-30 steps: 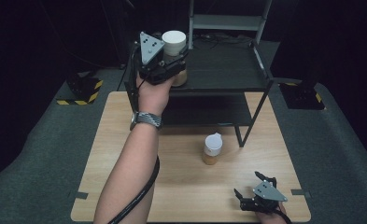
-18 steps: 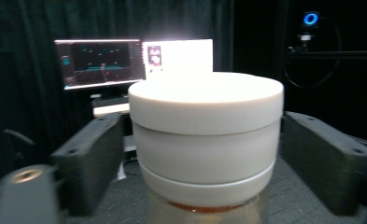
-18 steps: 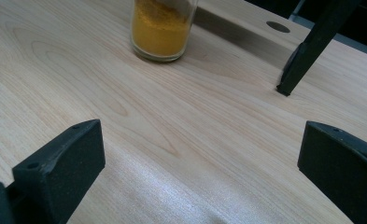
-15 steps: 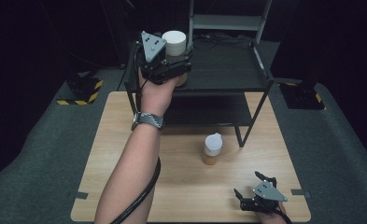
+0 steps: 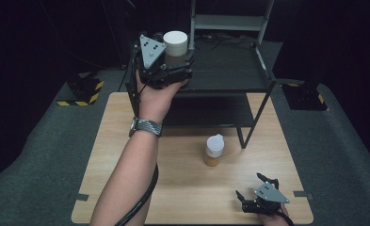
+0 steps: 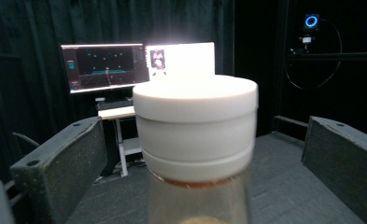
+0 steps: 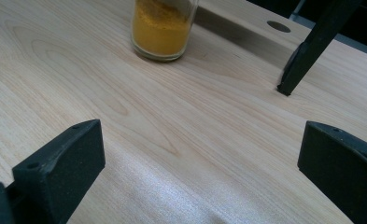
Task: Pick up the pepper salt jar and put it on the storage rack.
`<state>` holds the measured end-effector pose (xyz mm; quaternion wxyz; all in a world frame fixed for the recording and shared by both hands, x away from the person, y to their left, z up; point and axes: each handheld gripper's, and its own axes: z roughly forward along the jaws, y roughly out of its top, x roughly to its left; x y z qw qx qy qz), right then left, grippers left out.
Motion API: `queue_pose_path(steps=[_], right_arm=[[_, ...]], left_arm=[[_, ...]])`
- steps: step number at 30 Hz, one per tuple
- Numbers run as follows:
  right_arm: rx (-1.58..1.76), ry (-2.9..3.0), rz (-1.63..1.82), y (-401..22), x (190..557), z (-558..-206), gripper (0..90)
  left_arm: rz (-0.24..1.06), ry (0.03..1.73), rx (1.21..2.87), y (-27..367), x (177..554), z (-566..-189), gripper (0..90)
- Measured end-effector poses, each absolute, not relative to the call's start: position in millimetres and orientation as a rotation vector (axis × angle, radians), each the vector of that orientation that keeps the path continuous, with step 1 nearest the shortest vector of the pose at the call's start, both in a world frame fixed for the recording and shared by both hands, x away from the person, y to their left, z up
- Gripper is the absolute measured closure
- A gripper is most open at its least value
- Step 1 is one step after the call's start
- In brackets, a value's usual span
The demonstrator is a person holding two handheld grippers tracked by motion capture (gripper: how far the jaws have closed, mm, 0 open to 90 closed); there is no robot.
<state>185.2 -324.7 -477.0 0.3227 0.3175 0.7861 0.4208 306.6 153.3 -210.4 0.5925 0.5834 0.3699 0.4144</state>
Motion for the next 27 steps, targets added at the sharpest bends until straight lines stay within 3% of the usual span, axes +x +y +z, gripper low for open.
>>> queue_pose_path(steps=[27], right_arm=[[0.817,2.072,1.087,-322.5,185.0,-476.6,0.0]], left_arm=[[0.971,0.804,1.383,175.6,248.5,-234.9,0.4]])
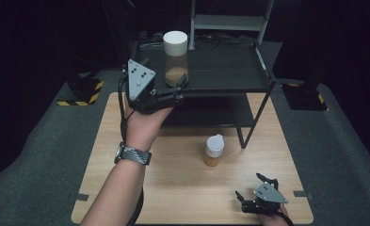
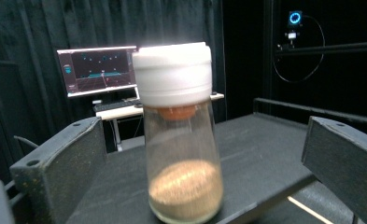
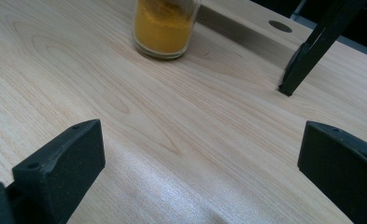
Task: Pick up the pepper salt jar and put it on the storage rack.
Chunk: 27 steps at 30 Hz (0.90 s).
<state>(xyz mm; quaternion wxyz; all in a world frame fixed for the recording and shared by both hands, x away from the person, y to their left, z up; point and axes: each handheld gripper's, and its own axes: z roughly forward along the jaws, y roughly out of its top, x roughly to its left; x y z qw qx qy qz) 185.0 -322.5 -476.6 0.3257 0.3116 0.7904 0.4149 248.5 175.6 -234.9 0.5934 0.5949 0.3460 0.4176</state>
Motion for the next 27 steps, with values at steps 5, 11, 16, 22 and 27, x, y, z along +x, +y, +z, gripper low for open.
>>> queue_pose_path(steps=[5,11,16,22,27], right_arm=[[0.812,2.072,1.082,-321.9,185.1,-476.6,0.0],[0.807,2.074,1.079,-321.8,185.3,-476.5,0.0],[0.807,2.076,1.077,-321.4,185.2,-476.3,0.0],[0.806,2.076,1.080,-321.9,185.5,-476.4,0.0],[0.808,2.076,1.080,-321.8,185.3,-476.4,0.0]], left_arm=[[0.963,0.789,1.402,179.8,238.5,-245.2,0.4],[0.959,0.778,1.416,182.1,230.5,-255.7,0.4],[0.960,0.767,1.431,184.2,224.0,-265.0,0.5],[0.952,0.761,1.440,186.8,216.7,-276.8,0.4],[0.946,0.765,1.444,190.2,209.1,-289.7,0.5]])
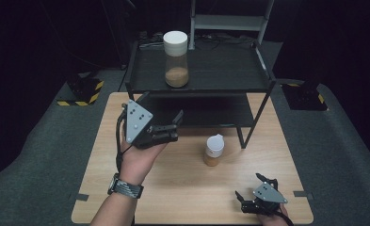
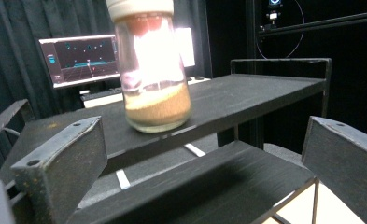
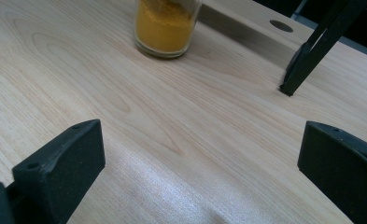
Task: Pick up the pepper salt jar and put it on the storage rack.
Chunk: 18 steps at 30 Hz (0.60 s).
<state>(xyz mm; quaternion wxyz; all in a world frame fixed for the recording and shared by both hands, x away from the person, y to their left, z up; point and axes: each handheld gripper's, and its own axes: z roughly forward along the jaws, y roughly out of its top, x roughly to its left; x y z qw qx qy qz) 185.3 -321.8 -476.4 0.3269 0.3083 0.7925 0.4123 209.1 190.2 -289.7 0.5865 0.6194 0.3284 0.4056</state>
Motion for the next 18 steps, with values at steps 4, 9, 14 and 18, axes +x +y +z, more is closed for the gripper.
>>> queue_pose_path(steps=[4,9,14,18], right_arm=[[0.806,2.076,1.078,-321.5,185.2,-476.4,0.0],[0.806,2.076,1.077,-321.3,185.1,-476.3,0.0],[0.807,2.077,1.076,-321.2,185.3,-476.2,0.0],[0.806,2.078,1.074,-321.0,185.4,-476.1,0.0]], left_arm=[[0.936,0.771,1.457,192.5,205.2,-299.4,0.5],[0.923,0.778,1.472,196.0,202.4,-313.2,0.7],[0.916,0.786,1.476,199.5,199.8,-326.4,0.7],[0.906,0.800,1.487,202.1,198.4,-337.4,0.7]])
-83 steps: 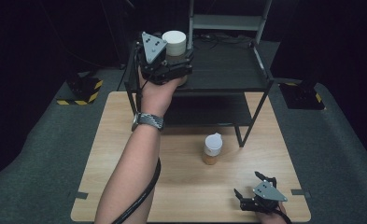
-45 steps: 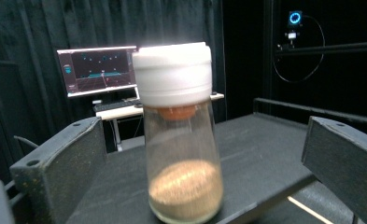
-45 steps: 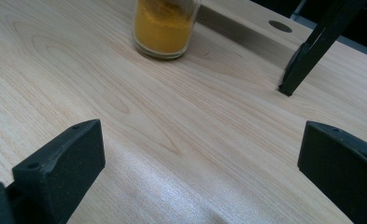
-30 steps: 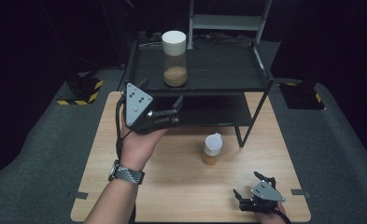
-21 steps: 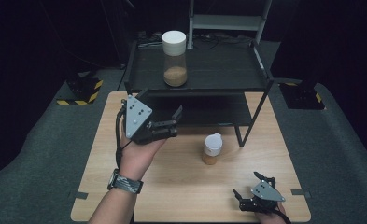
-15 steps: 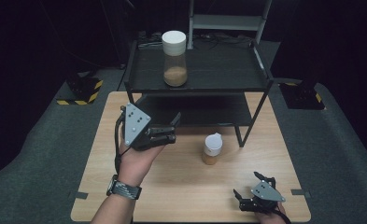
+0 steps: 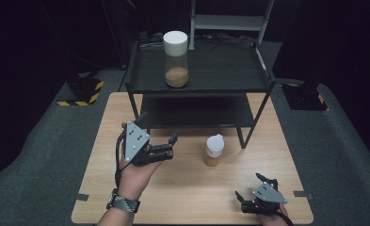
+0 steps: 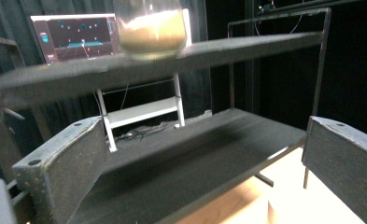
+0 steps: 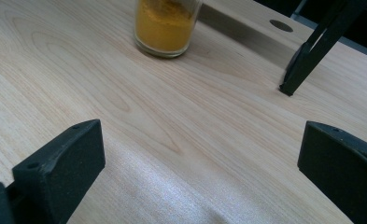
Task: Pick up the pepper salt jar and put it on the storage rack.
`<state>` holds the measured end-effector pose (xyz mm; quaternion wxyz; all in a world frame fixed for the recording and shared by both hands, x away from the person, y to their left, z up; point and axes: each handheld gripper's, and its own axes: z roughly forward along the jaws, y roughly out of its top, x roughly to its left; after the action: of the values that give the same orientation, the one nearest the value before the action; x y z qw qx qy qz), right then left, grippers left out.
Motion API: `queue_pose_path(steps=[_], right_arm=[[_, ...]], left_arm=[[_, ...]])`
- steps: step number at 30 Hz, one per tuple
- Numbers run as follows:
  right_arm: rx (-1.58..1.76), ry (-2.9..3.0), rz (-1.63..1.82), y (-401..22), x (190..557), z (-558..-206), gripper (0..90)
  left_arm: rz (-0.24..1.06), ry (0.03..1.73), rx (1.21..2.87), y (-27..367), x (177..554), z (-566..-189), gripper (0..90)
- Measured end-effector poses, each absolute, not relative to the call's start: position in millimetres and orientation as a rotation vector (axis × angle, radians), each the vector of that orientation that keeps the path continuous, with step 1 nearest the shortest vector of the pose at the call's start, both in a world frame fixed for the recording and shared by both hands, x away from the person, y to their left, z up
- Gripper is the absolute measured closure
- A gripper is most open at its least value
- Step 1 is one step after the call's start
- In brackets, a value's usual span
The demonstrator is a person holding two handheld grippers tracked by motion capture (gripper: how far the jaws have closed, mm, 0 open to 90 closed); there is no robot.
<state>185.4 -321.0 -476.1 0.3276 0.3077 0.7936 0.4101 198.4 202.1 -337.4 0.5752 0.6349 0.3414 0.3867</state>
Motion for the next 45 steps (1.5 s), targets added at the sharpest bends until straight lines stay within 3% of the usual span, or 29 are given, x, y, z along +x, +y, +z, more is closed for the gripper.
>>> queue_pose_path(steps=[45], right_arm=[[0.800,2.076,1.041,-315.1,183.7,-475.9,0.0]], left_arm=[[0.711,1.030,1.716,226.3,186.5,-475.5,0.7]])
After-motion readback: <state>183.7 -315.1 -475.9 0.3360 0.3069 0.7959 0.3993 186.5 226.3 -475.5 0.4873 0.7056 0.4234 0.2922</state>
